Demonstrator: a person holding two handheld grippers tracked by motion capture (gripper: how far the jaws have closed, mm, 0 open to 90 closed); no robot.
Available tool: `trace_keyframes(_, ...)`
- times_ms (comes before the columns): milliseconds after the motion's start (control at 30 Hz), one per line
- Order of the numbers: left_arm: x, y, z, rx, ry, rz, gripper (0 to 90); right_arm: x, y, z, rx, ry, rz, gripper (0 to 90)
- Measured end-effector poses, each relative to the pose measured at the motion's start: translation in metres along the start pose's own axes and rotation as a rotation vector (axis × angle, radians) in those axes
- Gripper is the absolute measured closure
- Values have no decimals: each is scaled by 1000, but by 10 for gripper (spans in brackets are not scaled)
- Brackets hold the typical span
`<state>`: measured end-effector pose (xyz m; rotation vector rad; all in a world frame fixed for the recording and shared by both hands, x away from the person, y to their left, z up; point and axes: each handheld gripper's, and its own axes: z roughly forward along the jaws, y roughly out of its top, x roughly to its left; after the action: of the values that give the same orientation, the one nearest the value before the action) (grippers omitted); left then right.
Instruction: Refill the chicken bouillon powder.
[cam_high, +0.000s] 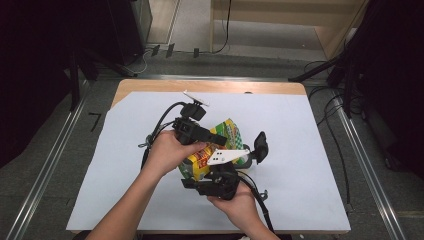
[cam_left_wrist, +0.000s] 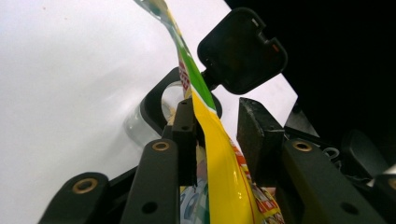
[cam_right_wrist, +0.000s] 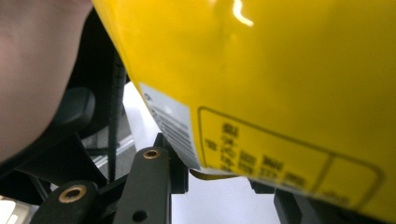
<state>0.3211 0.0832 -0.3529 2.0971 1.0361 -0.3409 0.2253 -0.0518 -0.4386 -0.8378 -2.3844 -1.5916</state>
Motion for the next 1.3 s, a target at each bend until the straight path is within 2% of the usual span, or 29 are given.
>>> trace_keyframes(133, 2, 1, -1, -14, -24, -7, 649, -2, 0, -2, -22, 26, 34, 679)
trace_keyframes(367, 0, 1, -1, -12, -14, -13, 650, -3, 0, -2, -31, 41, 48, 679)
trace_keyframes(1067, 1, 1, -2, -5, 5, -16, 700, -1, 0, -1, -19, 33, 27, 675)
trace_keyframes(1300, 1, 0, -6, -15, -2, -17, 704, 0, 1, -1, -16, 33, 12, 675)
